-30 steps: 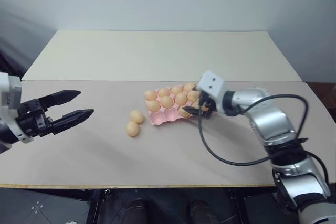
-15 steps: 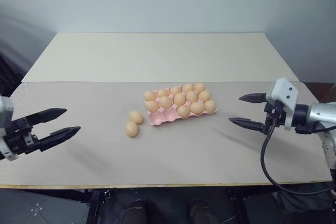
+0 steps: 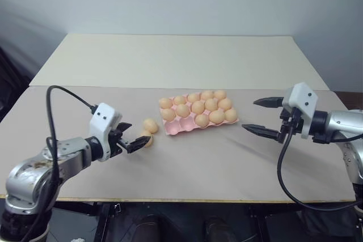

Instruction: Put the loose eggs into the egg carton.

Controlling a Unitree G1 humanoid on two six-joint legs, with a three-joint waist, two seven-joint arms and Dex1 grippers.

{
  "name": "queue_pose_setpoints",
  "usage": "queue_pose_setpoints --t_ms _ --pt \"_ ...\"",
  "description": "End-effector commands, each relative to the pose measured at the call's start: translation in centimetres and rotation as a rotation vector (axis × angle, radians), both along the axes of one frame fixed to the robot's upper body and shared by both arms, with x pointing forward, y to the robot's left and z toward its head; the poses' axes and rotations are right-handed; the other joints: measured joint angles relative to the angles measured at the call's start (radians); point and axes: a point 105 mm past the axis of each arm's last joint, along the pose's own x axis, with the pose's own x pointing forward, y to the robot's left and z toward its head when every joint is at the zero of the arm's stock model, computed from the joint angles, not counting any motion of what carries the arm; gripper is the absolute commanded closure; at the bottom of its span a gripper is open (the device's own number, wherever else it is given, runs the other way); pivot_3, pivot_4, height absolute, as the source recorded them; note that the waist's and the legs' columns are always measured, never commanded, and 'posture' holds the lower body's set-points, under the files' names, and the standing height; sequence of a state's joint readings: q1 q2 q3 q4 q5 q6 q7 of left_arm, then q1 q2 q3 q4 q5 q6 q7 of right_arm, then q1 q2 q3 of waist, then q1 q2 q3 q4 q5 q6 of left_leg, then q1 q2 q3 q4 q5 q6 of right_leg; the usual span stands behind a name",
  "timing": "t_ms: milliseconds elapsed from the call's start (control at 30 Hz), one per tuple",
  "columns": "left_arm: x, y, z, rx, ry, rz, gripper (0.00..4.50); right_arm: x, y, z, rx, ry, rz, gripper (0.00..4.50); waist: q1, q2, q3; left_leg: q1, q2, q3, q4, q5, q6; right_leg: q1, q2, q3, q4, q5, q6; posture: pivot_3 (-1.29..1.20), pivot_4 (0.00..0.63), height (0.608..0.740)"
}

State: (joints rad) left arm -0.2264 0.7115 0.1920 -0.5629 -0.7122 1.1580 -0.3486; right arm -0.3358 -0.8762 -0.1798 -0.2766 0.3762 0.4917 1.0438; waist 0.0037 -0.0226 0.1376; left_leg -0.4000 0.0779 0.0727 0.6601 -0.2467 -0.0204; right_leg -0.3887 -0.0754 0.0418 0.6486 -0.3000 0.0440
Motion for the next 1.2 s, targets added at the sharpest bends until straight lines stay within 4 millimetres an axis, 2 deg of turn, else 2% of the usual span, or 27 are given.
queue_pose_setpoints --t_ms 33,133,200,267,400,500,567,667,800,900,1067,1200 --pt "0.6 -0.3 -0.4 0.029 0.043 0.054 0.00 -0.4 0.1 1.2 0.004 -0.048 0.003 0.04 0.004 0.000 0.000 0.000 0.000 0.000 0.000 0.000 0.000 0.000 0.000 0.000 0.000 0.000 0.000 0.00 0.150 0.740" --pt "0.8 -1.0 -1.0 0.031 0.074 0.053 0.00 -0.4 0.1 1.5 0.008 -0.058 -0.004 0.04 0.006 0.000 0.000 0.000 -0.001 0.000 0.001 0.000 0.000 0.000 0.000 0.000 0.000 0.000 0.000 0.00 0.150 0.740" --pt "0.8 -1.4 -1.2 0.018 0.092 0.049 0.39 -0.6 0.2 1.7 0.012 -0.064 -0.004 0.00 0.006 0.000 0.000 0.000 -0.001 0.000 0.001 0.000 0.000 0.000 0.000 0.000 0.000 0.000 0.000 0.00 0.150 0.740" --pt "1.0 -1.3 -1.6 0.029 0.100 0.066 0.89 -0.7 0.3 1.9 0.023 -0.070 -0.002 0.00 0.006 0.000 0.000 0.000 -0.001 0.000 0.001 0.000 0.000 0.000 0.000 0.000 0.000 0.000 0.000 0.00 0.150 0.740" --pt "1.4 -0.6 -2.0 0.035 0.115 0.119 2.17 -0.7 0.6 2.6 0.061 -0.081 -0.009 0.00 0.006 0.000 0.000 0.000 -0.001 -0.001 0.001 0.000 0.000 0.001 0.000 0.000 0.000 0.000 0.000 0.00 0.150 0.740" --pt "1.2 -0.3 -1.2 0.023 0.100 0.109 3.02 -0.5 0.5 2.9 0.082 -0.089 -0.034 0.00 0.005 0.000 0.000 0.000 -0.001 -0.001 0.001 0.000 0.000 0.001 0.000 0.000 0.000 0.000 0.000 0.00 0.150 0.740" --pt "0.9 0.2 -0.4 0.024 0.086 0.104 3.34 -0.4 0.4 3.0 0.093 -0.088 -0.049 0.00 0.006 0.000 0.000 0.000 -0.001 -0.001 0.001 0.000 0.000 0.000 0.000 -0.001 0.000 0.000 0.000 0.00 0.150 0.740" --pt "-0.2 1.4 0.9 0.069 0.049 0.062 3.34 -0.3 0.2 3.0 0.086 -0.095 -0.069 0.00 0.003 0.000 0.000 -0.001 -0.001 -0.001 0.000 0.000 0.000 0.000 0.000 -0.001 -0.001 0.000 0.000 0.00 0.150 0.740" --pt "-1.6 1.8 5.4 0.001 -0.083 -0.073 3.34 -0.6 0.1 2.9 0.093 -0.088 -0.075 0.00 0.005 0.000 0.000 0.000 -0.001 0.000 0.000 0.000 0.000 0.000 -0.001 -0.001 -0.001 0.000 0.000 0.00 0.150 0.740" --pt "-1.6 0.4 7.4 -0.099 -0.150 -0.182 3.34 -0.7 0.3 2.8 0.099 -0.089 -0.075 0.00 0.012 0.000 0.000 0.000 -0.001 -0.001 0.000 0.000 0.000 0.001 -0.001 -0.002 -0.001 0.000 0.000 0.00 0.150 0.740" --pt "-0.6 -1.6 7.9 -0.164 -0.184 -0.261 3.34 -1.0 0.5 2.9 0.110 -0.090 -0.074 0.00 0.009 0.000 0.000 -0.001 -0.001 -0.001 0.000 0.000 0.000 0.001 -0.001 -0.002 -0.001 0.000 0.000 0.00 0.150 0.740" --pt "1.0 -4.6 8.2 -0.203 -0.210 -0.356 3.34 -1.0 0.5 3.0 0.112 -0.091 -0.075 0.00 0.009 0.000 0.000 -0.001 -0.001 -0.001 0.001 0.000 0.000 0.001 -0.001 -0.001 -0.001 0.000 0.000 0.00 0.150 0.740"
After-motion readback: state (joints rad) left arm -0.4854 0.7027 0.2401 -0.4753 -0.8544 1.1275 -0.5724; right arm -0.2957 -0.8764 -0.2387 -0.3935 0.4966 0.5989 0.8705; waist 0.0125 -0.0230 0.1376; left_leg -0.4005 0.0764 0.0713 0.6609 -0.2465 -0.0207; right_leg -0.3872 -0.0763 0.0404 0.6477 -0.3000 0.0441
